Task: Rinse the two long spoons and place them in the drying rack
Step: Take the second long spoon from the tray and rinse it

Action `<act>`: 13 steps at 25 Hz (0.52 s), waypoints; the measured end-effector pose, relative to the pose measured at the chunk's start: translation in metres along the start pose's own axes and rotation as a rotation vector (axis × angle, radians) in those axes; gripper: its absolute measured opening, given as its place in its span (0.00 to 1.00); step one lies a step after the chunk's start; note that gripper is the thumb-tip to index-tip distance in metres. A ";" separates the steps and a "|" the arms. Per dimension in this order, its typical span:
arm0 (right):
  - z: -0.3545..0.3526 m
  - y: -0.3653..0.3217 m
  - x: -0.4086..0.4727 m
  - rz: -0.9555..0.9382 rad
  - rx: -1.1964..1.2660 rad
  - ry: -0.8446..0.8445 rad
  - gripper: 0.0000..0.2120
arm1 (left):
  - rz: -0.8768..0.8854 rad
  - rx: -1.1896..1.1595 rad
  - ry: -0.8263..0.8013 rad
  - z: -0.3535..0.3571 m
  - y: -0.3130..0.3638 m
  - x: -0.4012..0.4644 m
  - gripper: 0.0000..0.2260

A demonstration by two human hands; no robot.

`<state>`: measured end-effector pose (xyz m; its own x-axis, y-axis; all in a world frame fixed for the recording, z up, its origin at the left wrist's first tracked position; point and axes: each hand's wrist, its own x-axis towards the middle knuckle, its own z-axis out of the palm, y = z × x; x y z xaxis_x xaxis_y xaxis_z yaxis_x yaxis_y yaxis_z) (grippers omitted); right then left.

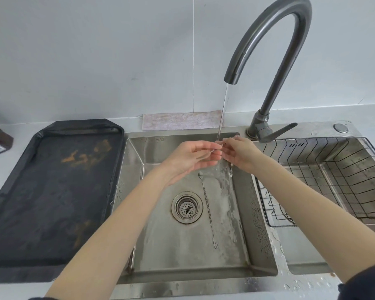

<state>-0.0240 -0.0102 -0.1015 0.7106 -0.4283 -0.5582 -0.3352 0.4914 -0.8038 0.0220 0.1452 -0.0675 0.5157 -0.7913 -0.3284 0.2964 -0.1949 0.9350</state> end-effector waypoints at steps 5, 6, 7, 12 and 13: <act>0.001 0.019 -0.002 -0.012 -0.440 -0.032 0.17 | 0.108 0.305 0.164 0.013 0.007 0.014 0.08; 0.000 0.025 -0.003 -0.021 -0.543 -0.053 0.17 | 0.125 0.384 0.206 0.014 0.009 0.019 0.10; -0.002 0.030 -0.004 -0.048 -0.642 -0.071 0.16 | 0.136 0.450 0.234 0.014 0.011 0.024 0.11; -0.006 0.041 -0.017 -0.302 -1.017 -0.081 0.14 | 0.189 0.672 0.304 0.017 0.019 0.038 0.11; -0.005 0.041 -0.017 -0.375 -1.027 -0.052 0.14 | 0.185 0.661 0.317 0.018 0.021 0.039 0.11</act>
<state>-0.0524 0.0134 -0.1259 0.8923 -0.3744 -0.2520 -0.4309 -0.5406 -0.7225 0.0341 0.0997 -0.0587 0.7461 -0.6600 -0.0875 -0.3099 -0.4606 0.8317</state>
